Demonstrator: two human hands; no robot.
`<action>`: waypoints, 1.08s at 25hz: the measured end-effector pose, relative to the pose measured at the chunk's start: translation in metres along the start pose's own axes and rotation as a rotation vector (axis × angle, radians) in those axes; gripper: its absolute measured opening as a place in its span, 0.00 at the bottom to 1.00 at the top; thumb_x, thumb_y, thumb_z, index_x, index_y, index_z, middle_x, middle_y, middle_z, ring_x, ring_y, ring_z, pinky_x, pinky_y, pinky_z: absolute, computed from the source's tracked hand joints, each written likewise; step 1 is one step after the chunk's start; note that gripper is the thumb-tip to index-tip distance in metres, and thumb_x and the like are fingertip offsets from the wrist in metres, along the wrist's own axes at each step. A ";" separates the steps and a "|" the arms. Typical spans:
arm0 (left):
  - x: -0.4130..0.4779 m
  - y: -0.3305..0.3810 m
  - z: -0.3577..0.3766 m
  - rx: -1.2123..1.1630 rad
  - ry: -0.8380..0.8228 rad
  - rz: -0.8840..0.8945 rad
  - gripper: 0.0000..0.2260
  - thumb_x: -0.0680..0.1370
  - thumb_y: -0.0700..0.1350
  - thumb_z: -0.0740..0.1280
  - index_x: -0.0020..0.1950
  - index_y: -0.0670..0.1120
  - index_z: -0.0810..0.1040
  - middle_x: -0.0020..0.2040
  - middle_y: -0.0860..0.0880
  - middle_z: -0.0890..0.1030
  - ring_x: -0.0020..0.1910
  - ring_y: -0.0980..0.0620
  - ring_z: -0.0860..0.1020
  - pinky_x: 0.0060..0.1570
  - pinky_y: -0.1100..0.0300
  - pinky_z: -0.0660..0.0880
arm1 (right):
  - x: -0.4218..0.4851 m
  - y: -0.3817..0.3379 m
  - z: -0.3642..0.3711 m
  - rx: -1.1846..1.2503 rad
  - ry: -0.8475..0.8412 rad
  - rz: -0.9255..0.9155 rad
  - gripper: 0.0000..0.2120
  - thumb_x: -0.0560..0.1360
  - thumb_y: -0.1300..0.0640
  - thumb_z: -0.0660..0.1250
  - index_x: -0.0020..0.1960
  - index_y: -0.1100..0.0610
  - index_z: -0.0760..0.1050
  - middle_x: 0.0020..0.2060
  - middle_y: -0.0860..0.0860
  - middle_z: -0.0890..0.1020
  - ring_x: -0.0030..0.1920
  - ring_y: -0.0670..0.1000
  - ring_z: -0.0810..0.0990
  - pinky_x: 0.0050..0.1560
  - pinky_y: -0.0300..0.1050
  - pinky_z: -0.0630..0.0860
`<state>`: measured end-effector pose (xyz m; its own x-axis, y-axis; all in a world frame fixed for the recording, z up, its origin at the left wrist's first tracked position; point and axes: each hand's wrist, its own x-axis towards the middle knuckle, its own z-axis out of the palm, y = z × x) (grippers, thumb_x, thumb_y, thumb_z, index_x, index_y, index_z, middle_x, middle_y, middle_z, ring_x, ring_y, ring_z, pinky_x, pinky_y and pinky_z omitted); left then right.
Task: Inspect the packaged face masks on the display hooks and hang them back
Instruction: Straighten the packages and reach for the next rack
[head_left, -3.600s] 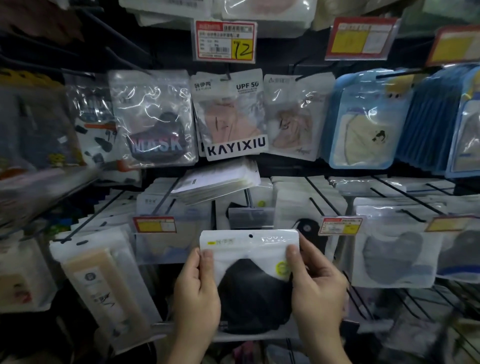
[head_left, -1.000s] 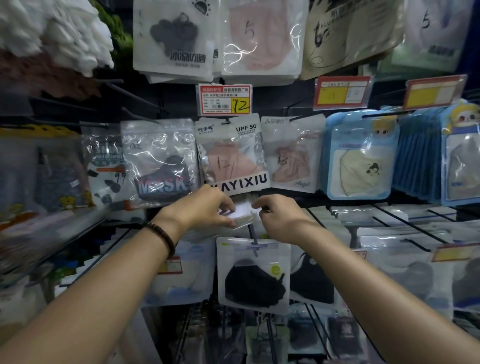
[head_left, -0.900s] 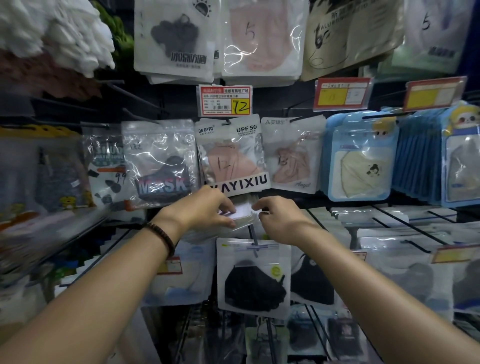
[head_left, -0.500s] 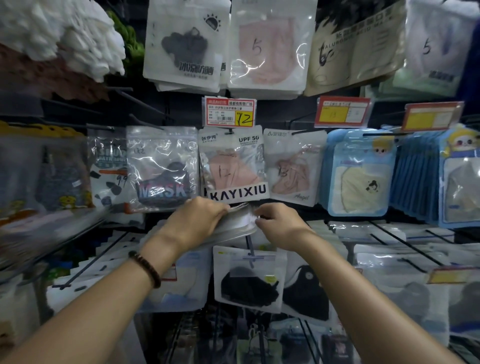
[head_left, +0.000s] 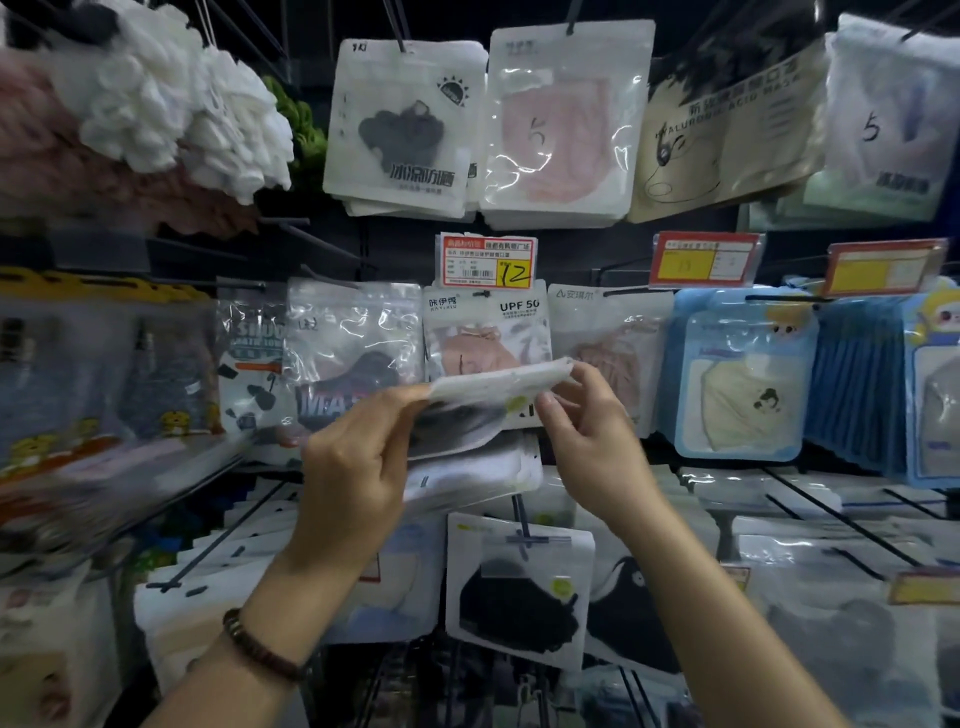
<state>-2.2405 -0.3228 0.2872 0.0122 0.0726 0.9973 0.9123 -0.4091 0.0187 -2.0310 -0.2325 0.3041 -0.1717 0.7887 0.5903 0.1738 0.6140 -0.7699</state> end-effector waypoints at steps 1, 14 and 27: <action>0.003 0.006 -0.005 -0.024 0.037 -0.007 0.07 0.85 0.37 0.67 0.57 0.39 0.85 0.38 0.63 0.73 0.36 0.72 0.72 0.40 0.79 0.67 | -0.005 -0.006 0.000 0.072 0.015 -0.065 0.12 0.86 0.54 0.66 0.68 0.45 0.75 0.61 0.42 0.85 0.63 0.43 0.83 0.66 0.48 0.81; -0.009 0.099 -0.019 -0.570 0.270 -0.586 0.08 0.87 0.43 0.61 0.58 0.53 0.79 0.49 0.65 0.84 0.51 0.66 0.82 0.51 0.73 0.75 | -0.092 -0.056 -0.013 0.691 0.378 -0.194 0.16 0.79 0.61 0.71 0.65 0.54 0.83 0.43 0.54 0.89 0.45 0.49 0.88 0.48 0.39 0.83; -0.133 0.110 0.002 -0.525 0.313 -1.051 0.19 0.75 0.50 0.73 0.66 0.55 0.84 0.53 0.52 0.89 0.54 0.53 0.87 0.60 0.54 0.83 | -0.169 0.038 0.018 0.489 0.686 0.119 0.18 0.72 0.65 0.79 0.60 0.52 0.87 0.47 0.53 0.90 0.44 0.47 0.87 0.52 0.39 0.85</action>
<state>-2.1413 -0.3754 0.1564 -0.7990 0.3972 0.4514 0.1406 -0.6066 0.7825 -2.0129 -0.3428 0.1703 0.4744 0.7874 0.3936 -0.3126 0.5686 -0.7609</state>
